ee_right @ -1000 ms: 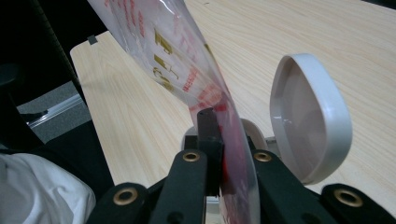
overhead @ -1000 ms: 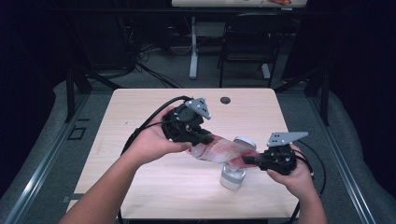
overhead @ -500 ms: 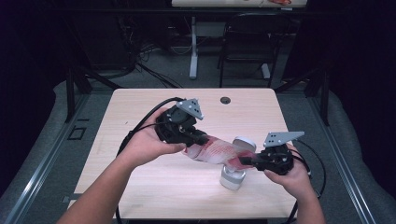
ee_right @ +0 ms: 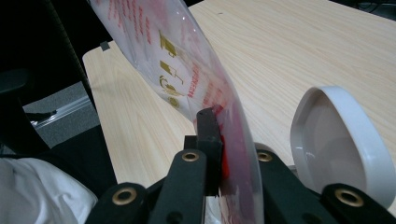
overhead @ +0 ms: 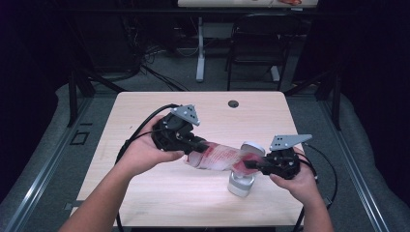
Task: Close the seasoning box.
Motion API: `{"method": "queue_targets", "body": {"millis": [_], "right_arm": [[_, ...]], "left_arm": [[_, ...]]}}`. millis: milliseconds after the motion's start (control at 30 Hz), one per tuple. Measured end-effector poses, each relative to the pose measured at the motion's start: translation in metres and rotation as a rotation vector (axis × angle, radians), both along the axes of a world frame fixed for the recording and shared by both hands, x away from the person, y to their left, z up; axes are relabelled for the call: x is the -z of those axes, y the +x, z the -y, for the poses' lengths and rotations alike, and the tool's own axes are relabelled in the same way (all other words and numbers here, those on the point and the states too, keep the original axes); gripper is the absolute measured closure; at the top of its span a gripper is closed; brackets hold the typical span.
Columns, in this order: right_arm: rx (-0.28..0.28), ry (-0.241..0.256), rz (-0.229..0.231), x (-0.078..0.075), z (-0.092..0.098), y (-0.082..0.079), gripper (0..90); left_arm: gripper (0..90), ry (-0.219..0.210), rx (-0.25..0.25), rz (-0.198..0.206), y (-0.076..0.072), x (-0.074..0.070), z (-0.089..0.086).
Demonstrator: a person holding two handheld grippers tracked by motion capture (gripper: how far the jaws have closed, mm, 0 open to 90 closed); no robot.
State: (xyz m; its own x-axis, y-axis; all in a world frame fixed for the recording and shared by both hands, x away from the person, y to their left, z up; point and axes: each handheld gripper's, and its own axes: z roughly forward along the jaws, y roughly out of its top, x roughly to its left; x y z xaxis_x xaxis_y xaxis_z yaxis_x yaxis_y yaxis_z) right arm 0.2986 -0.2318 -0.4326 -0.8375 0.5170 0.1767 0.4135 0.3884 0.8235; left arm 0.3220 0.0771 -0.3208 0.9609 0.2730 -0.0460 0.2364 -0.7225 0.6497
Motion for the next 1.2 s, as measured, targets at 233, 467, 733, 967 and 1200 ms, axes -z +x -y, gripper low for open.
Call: {"method": "queue_targets", "body": {"millis": [233, 467, 733, 967, 1200], "right_arm": [[0.0, -0.007, 0.016, 0.0, -0.003, 0.002, 86.6], [0.0, 0.014, 0.028, 0.002, -0.003, 0.004, 85.2], [0.0, 0.039, 0.039, 0.004, -0.005, 0.003, 85.3], [-0.003, 0.065, 0.036, 0.008, -0.005, 0.005, 84.0], [-0.001, 0.073, 0.039, 0.01, -0.005, 0.006, 82.3]], "left_arm": [[80.9, -0.006, -0.01, 0.011, 0.0, 0.004, -0.006], [81.3, -0.014, -0.021, 0.007, 0.0, 0.01, -0.014], [81.2, -0.031, -0.039, -0.008, 0.002, 0.019, -0.026], [81.2, -0.04, -0.05, -0.021, 0.003, 0.026, -0.034], [81.2, -0.06, -0.06, -0.041, 0.004, 0.034, -0.041]]}}
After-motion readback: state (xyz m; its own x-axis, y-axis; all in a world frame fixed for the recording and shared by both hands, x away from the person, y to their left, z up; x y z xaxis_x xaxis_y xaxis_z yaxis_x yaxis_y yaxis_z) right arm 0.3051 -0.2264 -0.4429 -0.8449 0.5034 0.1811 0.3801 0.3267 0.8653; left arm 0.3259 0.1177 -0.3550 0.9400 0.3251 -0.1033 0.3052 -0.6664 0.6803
